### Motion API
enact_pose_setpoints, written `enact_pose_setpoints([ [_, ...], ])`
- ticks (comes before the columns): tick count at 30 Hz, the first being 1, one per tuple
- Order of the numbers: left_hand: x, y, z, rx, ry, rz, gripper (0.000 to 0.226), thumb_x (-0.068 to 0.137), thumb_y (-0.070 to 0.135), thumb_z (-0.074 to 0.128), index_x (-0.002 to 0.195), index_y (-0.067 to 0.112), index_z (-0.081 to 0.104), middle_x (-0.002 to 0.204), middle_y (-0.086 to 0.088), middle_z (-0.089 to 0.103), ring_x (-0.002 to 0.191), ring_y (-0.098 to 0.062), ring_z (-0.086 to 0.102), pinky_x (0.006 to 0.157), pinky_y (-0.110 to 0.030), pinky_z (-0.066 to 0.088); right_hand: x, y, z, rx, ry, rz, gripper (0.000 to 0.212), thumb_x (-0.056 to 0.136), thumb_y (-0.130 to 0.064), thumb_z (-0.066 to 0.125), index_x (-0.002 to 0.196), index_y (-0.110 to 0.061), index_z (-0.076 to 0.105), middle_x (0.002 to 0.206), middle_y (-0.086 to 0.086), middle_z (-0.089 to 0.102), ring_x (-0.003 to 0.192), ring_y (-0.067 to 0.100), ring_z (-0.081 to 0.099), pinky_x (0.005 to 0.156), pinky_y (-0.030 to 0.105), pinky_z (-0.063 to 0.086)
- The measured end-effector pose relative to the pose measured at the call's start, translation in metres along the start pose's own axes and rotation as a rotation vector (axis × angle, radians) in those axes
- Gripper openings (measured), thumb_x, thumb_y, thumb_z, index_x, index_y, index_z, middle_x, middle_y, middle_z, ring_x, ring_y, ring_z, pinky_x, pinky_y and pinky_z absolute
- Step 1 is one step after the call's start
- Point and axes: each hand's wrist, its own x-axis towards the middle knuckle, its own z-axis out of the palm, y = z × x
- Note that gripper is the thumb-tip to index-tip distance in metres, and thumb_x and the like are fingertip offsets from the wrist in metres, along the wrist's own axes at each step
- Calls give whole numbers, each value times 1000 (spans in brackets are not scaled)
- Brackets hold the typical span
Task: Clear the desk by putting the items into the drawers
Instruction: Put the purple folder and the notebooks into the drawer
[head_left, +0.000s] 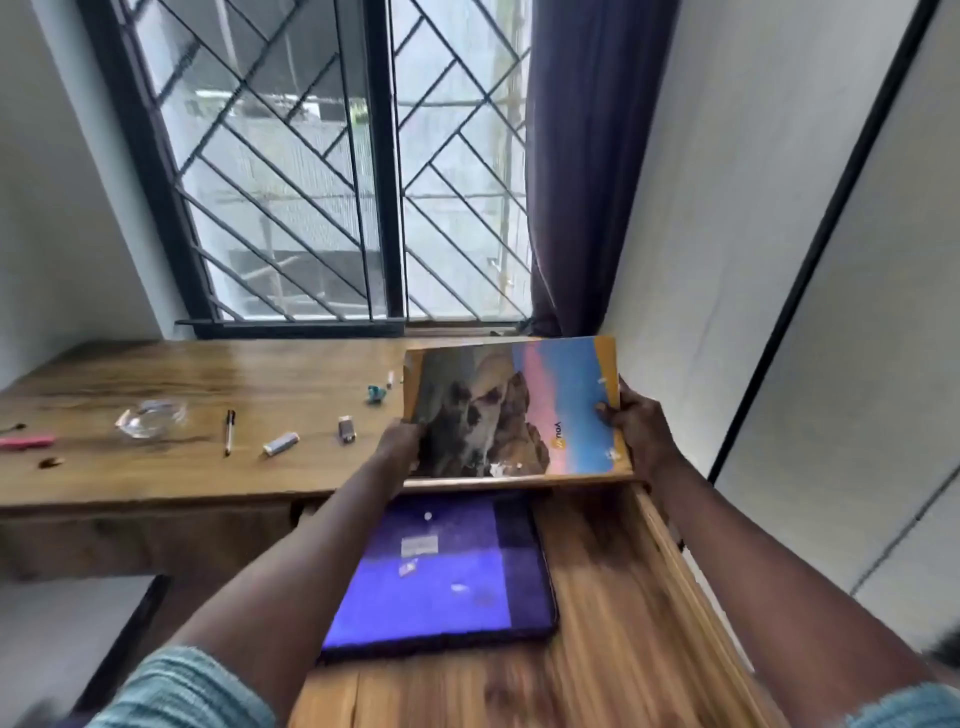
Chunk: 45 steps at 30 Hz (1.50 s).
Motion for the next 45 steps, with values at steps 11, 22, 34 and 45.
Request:
enact_pose_setpoints([
  [11,-89,-160,-16,156,-233,-479,30,97,-3,39,74,0,57,63,-10,63,51,-18,64,58,-29,51,-136,153,-60,-23,-188,619,102,19,-51,93,101,1,62,79,6,74,67,18,71,62,30,59],
  [22,-127,-232,13,575,-165,-549,23,88,3,59,68,11,51,76,-9,56,76,-22,57,74,-31,53,-174,208,-84,-389,-161,823,50,80,-19,72,118,7,53,111,21,64,95,32,64,89,44,52],
  [34,-135,-264,45,835,-52,-388,35,82,0,57,116,7,56,114,-13,63,104,-26,61,84,-33,55,-185,207,-61,-987,7,796,38,96,-8,38,133,-2,44,137,18,49,126,32,48,100,34,40],
  [45,-135,-272,66,746,-150,-331,27,85,8,60,111,15,58,112,-7,65,100,-22,63,86,-38,56,-195,209,-49,-1315,-108,655,57,97,-10,32,150,-12,10,153,17,8,137,34,26,110,39,29],
])
